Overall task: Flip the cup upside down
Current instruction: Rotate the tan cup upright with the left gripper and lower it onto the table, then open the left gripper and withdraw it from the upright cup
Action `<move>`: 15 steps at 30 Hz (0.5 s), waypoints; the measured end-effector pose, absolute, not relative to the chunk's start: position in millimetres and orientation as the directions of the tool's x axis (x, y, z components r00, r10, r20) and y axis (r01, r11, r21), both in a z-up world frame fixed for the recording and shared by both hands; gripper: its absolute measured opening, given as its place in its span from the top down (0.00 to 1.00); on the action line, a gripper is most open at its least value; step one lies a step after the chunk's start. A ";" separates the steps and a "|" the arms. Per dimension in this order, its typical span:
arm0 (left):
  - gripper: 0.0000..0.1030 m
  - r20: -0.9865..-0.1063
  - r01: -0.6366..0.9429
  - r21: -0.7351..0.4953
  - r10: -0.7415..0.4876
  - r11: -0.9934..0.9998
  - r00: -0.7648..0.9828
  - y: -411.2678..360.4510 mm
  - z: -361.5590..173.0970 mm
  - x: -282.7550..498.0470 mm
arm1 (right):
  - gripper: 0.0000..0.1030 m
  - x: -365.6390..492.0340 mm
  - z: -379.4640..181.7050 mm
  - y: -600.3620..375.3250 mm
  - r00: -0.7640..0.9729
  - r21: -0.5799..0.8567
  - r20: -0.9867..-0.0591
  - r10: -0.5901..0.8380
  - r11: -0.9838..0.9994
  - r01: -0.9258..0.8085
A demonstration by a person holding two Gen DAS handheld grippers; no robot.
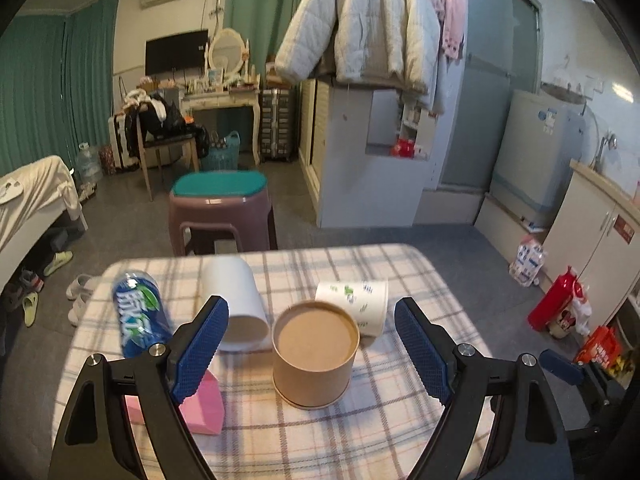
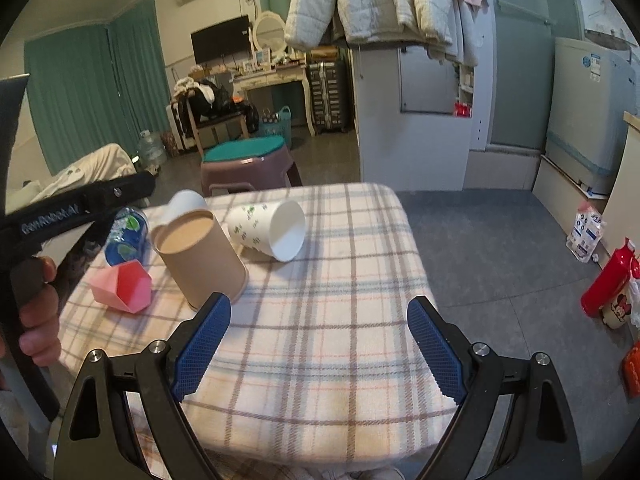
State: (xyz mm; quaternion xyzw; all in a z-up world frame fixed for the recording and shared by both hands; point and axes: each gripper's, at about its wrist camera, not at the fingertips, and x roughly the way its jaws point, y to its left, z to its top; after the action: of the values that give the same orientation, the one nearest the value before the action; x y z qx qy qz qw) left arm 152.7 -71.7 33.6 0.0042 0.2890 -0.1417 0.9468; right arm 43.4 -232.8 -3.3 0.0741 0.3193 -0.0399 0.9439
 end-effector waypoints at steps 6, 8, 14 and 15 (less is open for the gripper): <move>0.15 -0.468 0.256 -0.070 -0.259 0.964 0.845 -50.1 61.1 119.3 | 0.12 29.9 10.1 -228.5 0.836 0.122 -0.548 -0.028 0.986 0.113; 0.15 -0.446 0.247 -0.055 -0.245 0.967 0.861 -43.2 63.9 108.5 | 0.12 27.1 11.8 -227.1 0.842 0.134 -0.538 -0.020 0.985 0.109; 0.15 -0.418 0.221 -0.061 -0.226 0.973 0.880 -21.7 52.2 82.2 | 0.12 24.3 12.6 -211.5 0.857 0.128 -0.516 -0.002 0.989 0.079; 0.15 -0.414 0.220 -0.057 -0.223 0.974 0.882 -19.0 48.6 79.5 | 0.12 24.2 11.0 -208.8 0.856 0.124 -0.516 0.002 0.990 0.073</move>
State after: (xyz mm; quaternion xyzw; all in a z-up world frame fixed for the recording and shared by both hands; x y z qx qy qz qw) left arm 79.5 -19.0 48.6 -0.0041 0.2140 -0.1141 0.9701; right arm 24.2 -208.8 11.0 0.0696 0.2672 -0.0184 0.9609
